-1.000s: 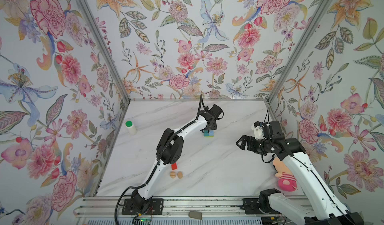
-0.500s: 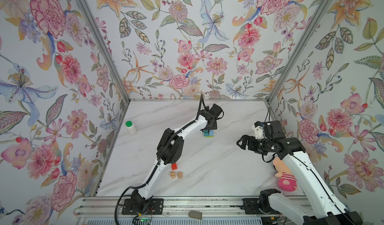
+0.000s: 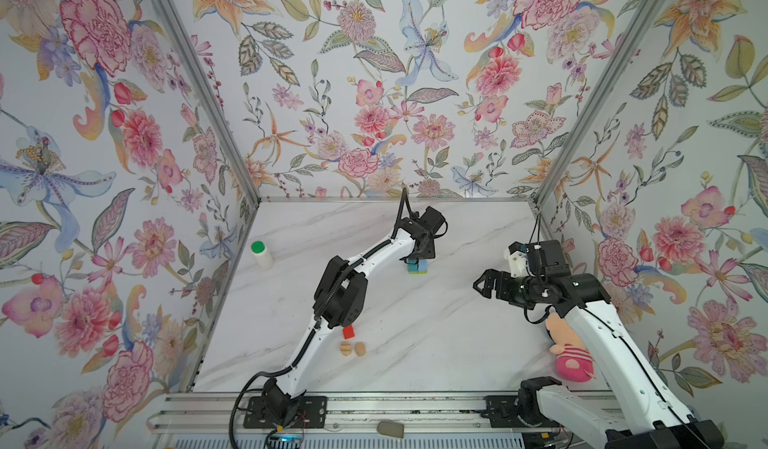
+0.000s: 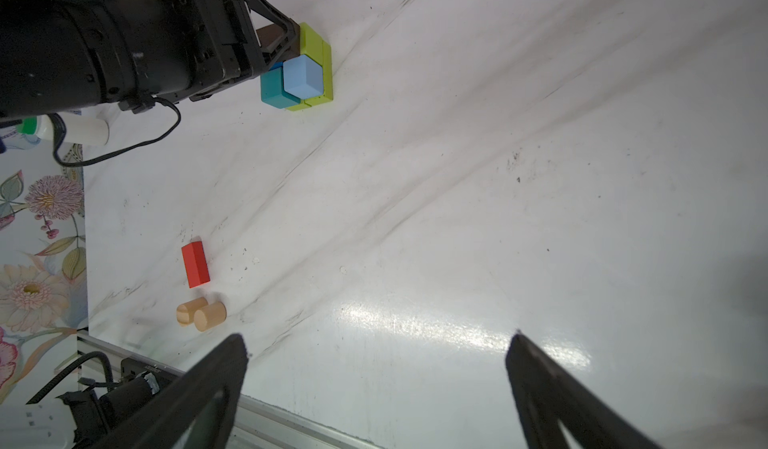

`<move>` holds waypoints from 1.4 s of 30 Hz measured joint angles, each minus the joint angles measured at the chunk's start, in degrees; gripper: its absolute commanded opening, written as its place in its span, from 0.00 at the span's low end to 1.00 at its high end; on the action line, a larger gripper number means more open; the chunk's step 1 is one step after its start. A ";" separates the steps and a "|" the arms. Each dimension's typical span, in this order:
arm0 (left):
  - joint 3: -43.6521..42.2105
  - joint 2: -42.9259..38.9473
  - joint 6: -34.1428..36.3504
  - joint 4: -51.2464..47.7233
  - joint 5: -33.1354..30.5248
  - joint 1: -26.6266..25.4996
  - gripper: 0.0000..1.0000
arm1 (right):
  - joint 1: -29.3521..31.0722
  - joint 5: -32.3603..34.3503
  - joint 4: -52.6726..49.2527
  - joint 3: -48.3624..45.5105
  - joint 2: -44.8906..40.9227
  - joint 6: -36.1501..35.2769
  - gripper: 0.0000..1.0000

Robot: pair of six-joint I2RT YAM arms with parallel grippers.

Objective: Build the wood block tower
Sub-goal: 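Lower the dark-brown bar onto the top of the cube stack, then open the left gripper and raise it from the dark-brown bar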

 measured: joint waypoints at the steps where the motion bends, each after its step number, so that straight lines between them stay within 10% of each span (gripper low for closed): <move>1: 0.15 0.00 0.09 -0.02 0.00 0.00 0.72 | 0.00 0.00 0.02 -0.11 0.00 0.02 0.99; 20: -1.22 -4.50 1.73 -0.94 -0.09 0.20 0.74 | 0.02 0.02 -0.11 -0.35 -0.63 0.24 0.99; 29: -35.87 -36.04 1.46 10.32 -2.14 0.74 0.78 | 3.89 0.33 -1.22 3.65 2.58 0.22 0.99; 42: -78.93 -79.47 -6.56 12.15 -9.22 1.25 0.81 | 25.70 6.97 -1.31 19.82 26.27 3.41 0.99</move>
